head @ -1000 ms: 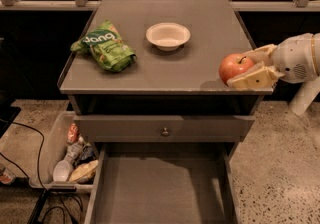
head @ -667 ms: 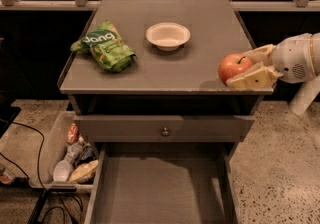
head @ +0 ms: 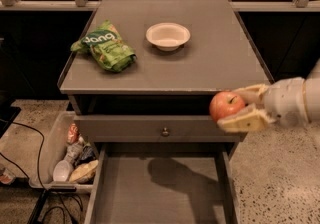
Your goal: Place apple into middle drawer
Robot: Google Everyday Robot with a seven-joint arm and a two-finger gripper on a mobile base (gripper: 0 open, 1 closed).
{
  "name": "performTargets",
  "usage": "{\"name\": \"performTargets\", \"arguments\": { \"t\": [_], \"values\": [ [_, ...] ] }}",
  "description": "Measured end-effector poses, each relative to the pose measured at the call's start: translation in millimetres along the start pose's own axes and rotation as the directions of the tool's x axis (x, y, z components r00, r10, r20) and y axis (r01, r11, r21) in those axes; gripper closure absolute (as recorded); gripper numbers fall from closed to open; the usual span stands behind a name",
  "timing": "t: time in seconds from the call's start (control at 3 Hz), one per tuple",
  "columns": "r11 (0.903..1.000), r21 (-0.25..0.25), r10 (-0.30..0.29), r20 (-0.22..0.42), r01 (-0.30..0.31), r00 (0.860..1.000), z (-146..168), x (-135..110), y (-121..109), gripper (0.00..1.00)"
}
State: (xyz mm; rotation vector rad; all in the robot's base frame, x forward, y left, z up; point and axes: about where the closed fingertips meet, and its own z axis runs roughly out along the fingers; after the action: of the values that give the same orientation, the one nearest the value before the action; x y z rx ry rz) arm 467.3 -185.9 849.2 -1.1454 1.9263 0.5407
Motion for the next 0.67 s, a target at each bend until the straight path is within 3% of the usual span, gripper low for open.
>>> {"name": "performTargets", "arguments": {
  "t": [0.33, 0.67],
  "values": [
    [0.9994, -0.019, 0.028, -0.032, -0.029, 0.999, 36.8, 44.1, 38.9, 1.00],
    [0.9973, -0.020, 0.069, -0.059, -0.070, 0.996, 88.8, 88.1, 56.4, 1.00]
  ]
}}
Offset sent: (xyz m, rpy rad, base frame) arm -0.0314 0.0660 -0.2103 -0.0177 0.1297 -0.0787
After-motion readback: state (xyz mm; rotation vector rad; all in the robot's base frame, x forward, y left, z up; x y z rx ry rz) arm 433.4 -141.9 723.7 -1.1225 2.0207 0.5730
